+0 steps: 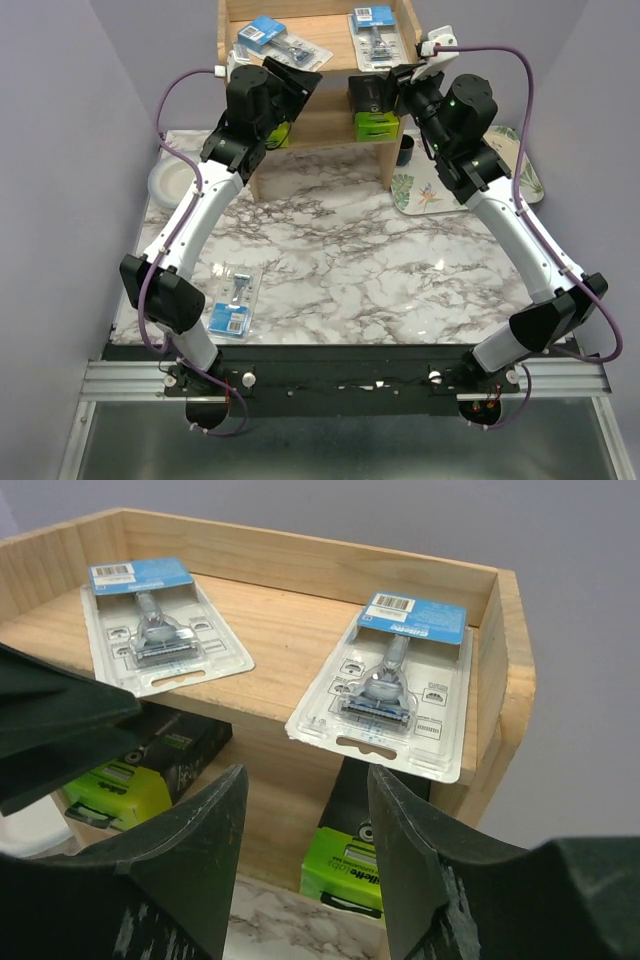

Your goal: Place and organize the shaving razors onto the shelf

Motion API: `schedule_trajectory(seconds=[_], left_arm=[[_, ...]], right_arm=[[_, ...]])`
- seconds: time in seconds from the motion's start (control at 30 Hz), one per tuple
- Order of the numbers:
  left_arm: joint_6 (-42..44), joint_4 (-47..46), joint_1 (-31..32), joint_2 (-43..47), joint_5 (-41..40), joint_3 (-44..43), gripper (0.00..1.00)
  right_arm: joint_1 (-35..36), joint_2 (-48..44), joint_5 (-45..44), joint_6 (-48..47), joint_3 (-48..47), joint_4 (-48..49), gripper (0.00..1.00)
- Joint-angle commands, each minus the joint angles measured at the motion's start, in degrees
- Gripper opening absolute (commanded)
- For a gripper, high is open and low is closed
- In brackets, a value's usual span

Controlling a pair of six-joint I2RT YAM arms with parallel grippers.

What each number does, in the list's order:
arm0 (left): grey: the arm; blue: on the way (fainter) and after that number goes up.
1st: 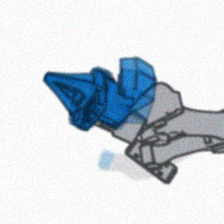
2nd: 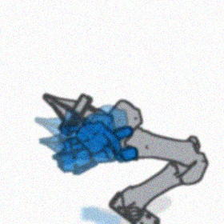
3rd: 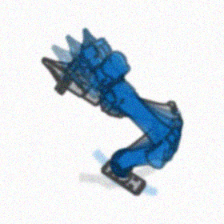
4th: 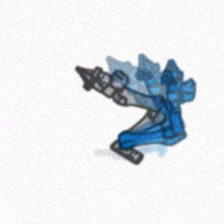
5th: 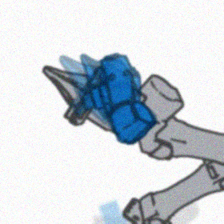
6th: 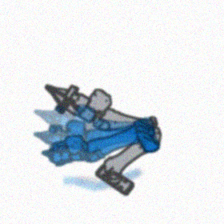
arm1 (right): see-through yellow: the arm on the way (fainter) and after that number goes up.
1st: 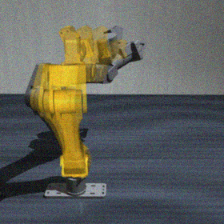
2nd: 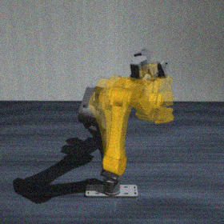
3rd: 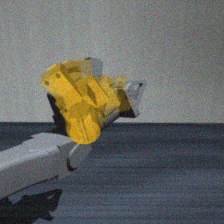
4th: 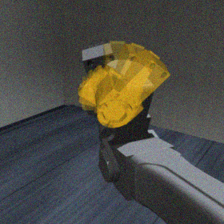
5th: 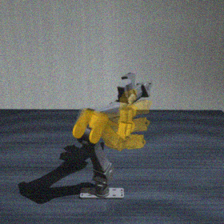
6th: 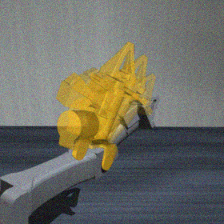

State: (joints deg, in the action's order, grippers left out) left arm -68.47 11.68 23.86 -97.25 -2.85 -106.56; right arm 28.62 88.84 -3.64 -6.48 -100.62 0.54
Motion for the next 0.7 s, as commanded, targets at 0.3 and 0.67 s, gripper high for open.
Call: schedule_trajectory(seconds=[0.3, 0.67], left_arm=[[-12.7, 6.9, -0.2, 1.3, -7.2, -4.0, 0.47], [-14.0, 6.9, -0.4, -2.6, -9.0, -7.2, 0.41]], right_arm=[[-1.0, 1.4, 0.2, 0.1, -0.4, -0.4, 0.60], [-1.3, 1.4, -0.1, -0.4, 0.2, -0.3, 0.61]])
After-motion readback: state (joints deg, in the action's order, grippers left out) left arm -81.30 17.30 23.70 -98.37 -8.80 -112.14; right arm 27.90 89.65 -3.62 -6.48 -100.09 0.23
